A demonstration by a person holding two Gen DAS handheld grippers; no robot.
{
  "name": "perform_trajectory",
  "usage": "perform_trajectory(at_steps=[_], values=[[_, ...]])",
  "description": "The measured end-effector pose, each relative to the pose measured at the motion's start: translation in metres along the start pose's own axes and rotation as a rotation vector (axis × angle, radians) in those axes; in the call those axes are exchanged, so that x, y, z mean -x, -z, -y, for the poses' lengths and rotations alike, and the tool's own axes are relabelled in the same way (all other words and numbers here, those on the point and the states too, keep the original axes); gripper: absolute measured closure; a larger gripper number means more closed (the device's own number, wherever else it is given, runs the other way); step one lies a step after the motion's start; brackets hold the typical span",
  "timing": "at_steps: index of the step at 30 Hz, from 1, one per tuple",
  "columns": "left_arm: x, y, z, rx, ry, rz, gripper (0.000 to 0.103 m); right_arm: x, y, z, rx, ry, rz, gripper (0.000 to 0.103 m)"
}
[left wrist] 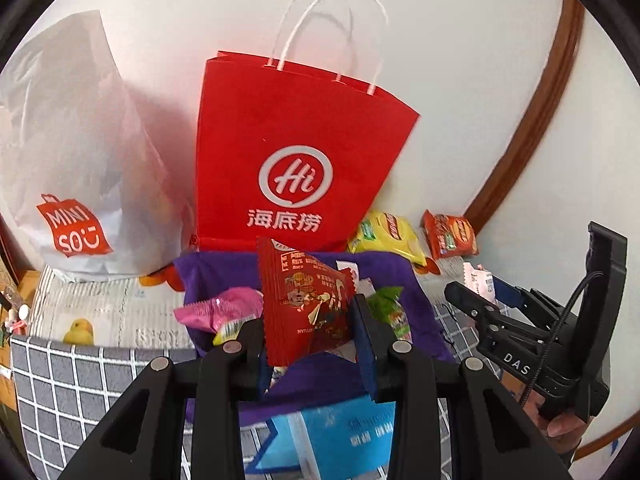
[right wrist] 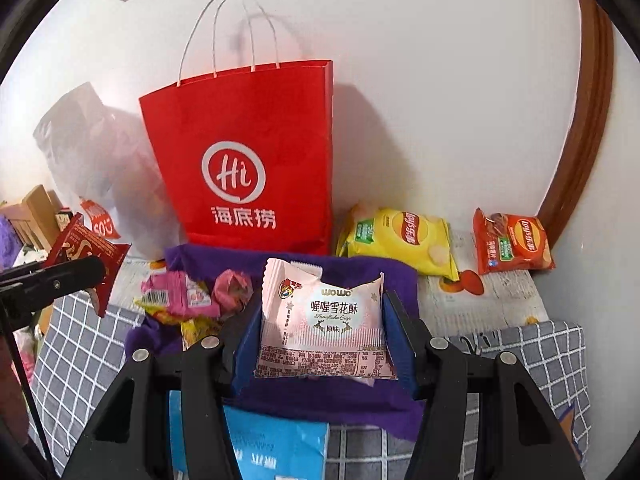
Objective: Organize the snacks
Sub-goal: 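Carry the pink pastry packet and red packet over the purple towel with both grippers, then lower both packets onto the purple towel and open both grippers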
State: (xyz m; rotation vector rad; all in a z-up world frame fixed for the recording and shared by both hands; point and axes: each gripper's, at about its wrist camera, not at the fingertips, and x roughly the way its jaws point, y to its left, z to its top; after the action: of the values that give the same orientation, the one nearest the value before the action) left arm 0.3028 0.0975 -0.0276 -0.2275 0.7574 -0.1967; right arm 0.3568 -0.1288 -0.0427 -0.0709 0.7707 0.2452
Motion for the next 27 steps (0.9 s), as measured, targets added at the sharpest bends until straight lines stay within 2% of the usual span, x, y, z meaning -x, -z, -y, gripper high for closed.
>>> perform_trajectory(at_steps=[7, 12, 19, 27], values=[[-0.020, -0.007, -0.018, 0.034, 0.010, -0.007, 0.071, -0.024, -0.017, -0.007, 0.007, -0.020, -0.005, 0.047], [-0.038, -0.004, -0.030, 0.046, 0.009, -0.040, 0.071, -0.047, -0.012, -0.010, 0.022, -0.034, -0.029, 0.047], [-0.048, -0.003, -0.048, 0.090, 0.011, -0.047, 0.071, -0.071, -0.008, 0.006, 0.004, -0.035, -0.072, 0.047], [-0.061, 0.001, -0.043, 0.082, 0.037, -0.066, 0.071, -0.086, -0.004, 0.012, -0.004, -0.076, -0.115, 0.047]])
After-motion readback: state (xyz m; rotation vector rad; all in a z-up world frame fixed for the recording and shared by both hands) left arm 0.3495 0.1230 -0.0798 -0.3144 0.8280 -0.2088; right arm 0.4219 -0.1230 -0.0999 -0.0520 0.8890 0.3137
